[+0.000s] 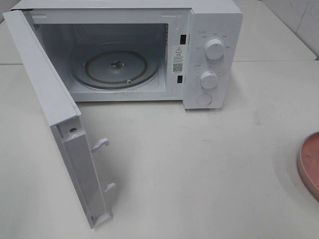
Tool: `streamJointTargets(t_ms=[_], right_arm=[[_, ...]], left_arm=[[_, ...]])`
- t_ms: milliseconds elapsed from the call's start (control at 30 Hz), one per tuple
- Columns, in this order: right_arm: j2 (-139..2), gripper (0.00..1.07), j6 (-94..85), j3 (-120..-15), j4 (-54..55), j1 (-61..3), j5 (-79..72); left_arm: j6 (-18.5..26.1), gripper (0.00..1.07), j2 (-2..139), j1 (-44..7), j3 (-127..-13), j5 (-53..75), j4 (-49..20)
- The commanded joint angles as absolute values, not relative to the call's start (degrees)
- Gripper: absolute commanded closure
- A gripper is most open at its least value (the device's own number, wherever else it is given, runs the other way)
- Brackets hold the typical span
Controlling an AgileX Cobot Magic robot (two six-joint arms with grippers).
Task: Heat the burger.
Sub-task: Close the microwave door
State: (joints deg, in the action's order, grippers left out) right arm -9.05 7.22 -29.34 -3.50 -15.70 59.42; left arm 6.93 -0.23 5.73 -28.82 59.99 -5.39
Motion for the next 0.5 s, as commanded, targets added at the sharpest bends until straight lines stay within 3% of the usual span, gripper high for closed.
streamJointTargets(t_ms=[33, 500], right_arm=[[-5.6, 0.31, 6.4, -29.1, -3.8, -13.5, 59.5], [1.8, 0.31, 5.3, -29.0, -3.7, -9.2, 59.5]], left_arm=[[6.8, 0.06, -1.4, 6.0, -28.6, 59.5, -5.3], [6.8, 0.06, -1.4, 6.0, -28.6, 59.5, -5.3]])
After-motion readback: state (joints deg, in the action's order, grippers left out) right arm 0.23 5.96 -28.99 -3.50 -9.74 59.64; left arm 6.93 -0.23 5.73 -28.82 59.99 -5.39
